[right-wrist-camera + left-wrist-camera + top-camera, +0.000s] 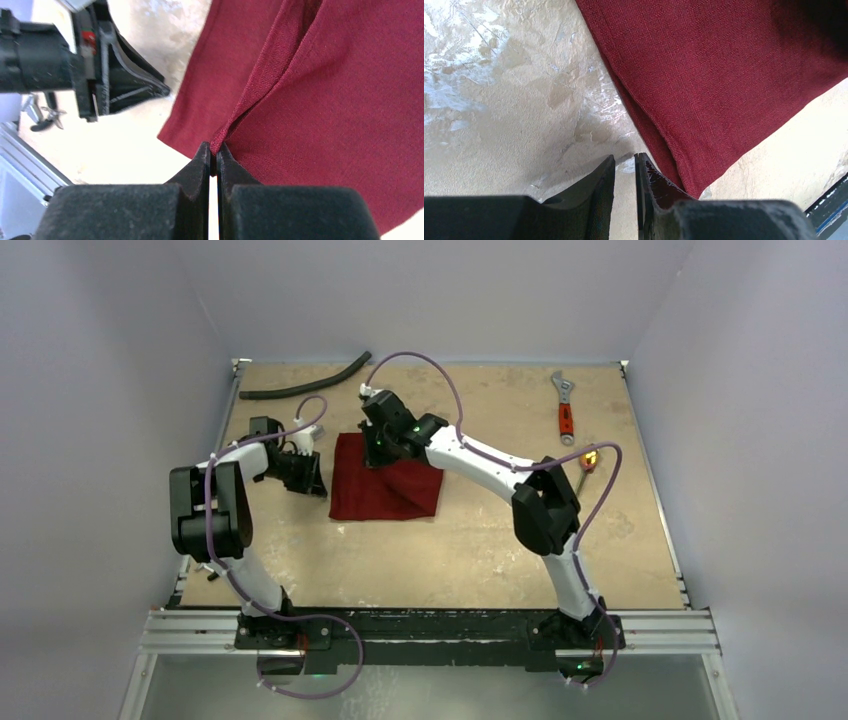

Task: Fold the napkin into a case and place the utensils inside
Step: Fold the rectangle-folded napkin at the center of the board.

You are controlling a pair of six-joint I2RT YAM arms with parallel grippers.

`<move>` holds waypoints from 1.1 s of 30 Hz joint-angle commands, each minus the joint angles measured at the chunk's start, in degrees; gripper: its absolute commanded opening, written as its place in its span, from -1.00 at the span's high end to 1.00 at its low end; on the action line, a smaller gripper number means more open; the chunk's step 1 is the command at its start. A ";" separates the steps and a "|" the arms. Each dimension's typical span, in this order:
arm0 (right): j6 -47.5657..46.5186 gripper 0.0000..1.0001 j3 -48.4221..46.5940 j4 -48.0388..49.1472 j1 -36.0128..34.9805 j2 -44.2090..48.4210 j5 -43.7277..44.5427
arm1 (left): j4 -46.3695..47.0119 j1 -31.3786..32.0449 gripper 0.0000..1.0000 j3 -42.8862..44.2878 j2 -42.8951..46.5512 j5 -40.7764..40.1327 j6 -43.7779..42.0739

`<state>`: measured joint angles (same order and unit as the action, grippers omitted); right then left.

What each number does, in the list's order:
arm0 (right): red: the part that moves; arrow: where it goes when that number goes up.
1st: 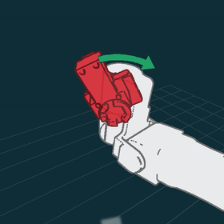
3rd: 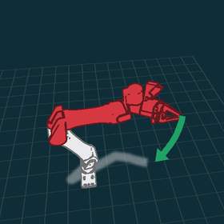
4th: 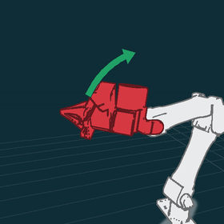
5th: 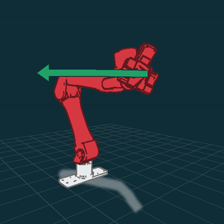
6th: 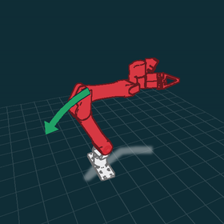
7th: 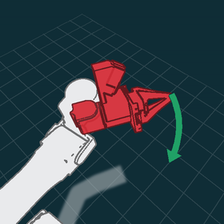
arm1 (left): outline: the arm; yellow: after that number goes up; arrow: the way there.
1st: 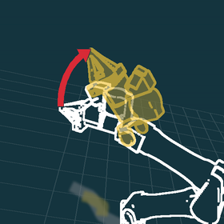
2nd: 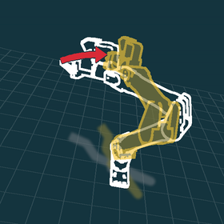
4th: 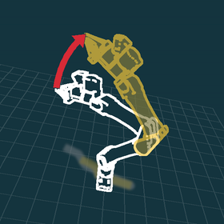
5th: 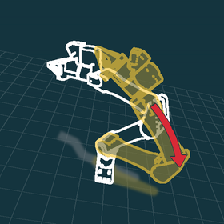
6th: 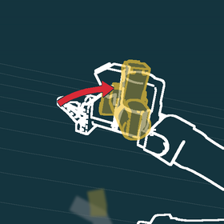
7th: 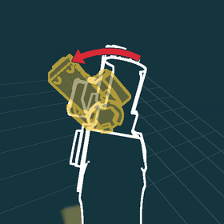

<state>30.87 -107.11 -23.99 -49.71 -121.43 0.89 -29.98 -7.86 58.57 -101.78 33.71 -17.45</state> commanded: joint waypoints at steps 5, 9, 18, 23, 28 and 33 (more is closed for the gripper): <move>2.20 1.00 -8.25 2.05 -1.79 -4.31 -3.72 | 0.28 -0.30 0.59 -1.46 -1.38 0.16 0.34; 2.21 1.00 -7.27 2.69 -3.64 -5.44 -4.82 | 0.19 -0.49 0.60 -1.32 -1.64 0.29 0.40; 0.69 1.00 0.58 10.45 -5.10 -4.50 -8.17 | -1.20 -0.74 0.63 -0.51 -1.92 0.83 -0.38; 0.83 1.00 -1.05 9.60 -5.32 -6.97 -5.84 | -1.45 -1.14 0.63 -0.13 -2.10 0.70 -0.26; 1.81 1.00 -2.08 10.21 -5.70 -8.70 -5.33 | -2.19 -1.47 0.63 0.70 -2.12 0.91 -0.25; 2.42 0.27 -3.06 10.83 -6.76 -10.76 -5.98 | -3.01 -1.75 0.63 1.61 -2.03 0.57 -0.47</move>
<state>32.88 -107.37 -14.59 -55.40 -130.52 -5.19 -30.68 -8.78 58.85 -102.56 35.68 -17.08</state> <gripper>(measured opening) 0.191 0.185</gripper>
